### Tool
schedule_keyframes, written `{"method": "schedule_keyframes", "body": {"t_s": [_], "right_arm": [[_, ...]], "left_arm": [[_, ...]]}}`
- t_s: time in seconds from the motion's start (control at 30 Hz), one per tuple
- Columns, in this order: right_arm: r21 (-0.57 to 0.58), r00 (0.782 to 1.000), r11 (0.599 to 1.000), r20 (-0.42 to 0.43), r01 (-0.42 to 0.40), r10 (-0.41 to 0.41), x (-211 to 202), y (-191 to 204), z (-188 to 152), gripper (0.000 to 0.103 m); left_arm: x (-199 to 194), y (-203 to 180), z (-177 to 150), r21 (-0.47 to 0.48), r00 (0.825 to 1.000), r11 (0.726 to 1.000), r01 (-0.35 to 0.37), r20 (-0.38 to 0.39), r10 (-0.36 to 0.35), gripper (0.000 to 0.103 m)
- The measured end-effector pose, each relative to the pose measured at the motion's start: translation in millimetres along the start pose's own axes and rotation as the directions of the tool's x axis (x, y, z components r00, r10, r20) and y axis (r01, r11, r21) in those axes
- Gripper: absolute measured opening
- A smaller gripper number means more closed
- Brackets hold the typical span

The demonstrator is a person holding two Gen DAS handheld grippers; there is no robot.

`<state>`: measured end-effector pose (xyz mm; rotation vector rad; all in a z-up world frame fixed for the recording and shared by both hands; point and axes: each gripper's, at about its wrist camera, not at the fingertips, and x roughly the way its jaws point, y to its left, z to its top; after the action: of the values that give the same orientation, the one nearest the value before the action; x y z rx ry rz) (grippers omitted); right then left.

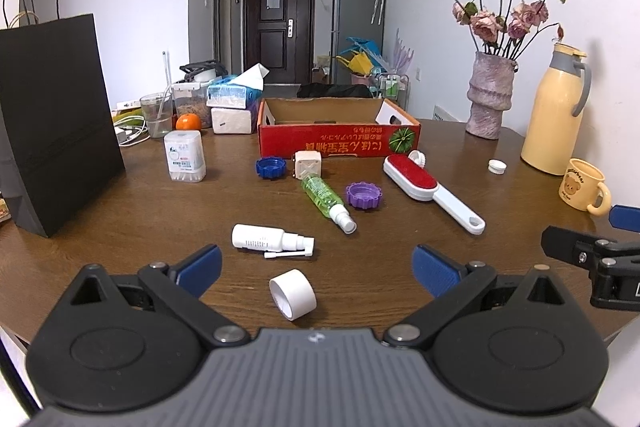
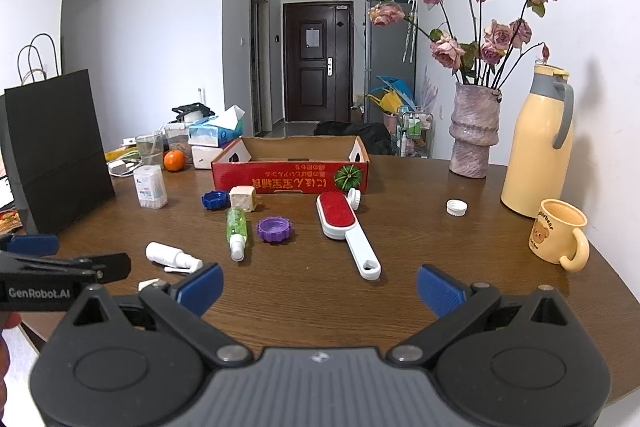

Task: Organize rigid objects
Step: 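Move the left gripper to the white tape roll and close on it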

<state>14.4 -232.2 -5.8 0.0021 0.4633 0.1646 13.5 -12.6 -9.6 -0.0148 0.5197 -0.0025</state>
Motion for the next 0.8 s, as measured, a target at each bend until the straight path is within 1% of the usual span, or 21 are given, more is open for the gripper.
{"method": "schedule_keyframes", "body": {"t_s": [0.43, 0.8], "right_arm": [[0.032, 0.998, 0.999, -0.062, -0.012, 0.014, 43.6, -10.4, -10.5, 0.103], [0.048, 0.992, 0.999, -0.123, -0.007, 0.013, 77.8, -14.1, -19.7, 0.103]], "left_arm": [[47.5, 13.9, -12.6, 0.007, 0.998, 1.000, -0.013, -0.062, 0.013, 0.103], [82.4, 23.6, -25.7, 0.046, 0.994, 0.999, -0.022, -0.103, 0.026, 0.103]]}}
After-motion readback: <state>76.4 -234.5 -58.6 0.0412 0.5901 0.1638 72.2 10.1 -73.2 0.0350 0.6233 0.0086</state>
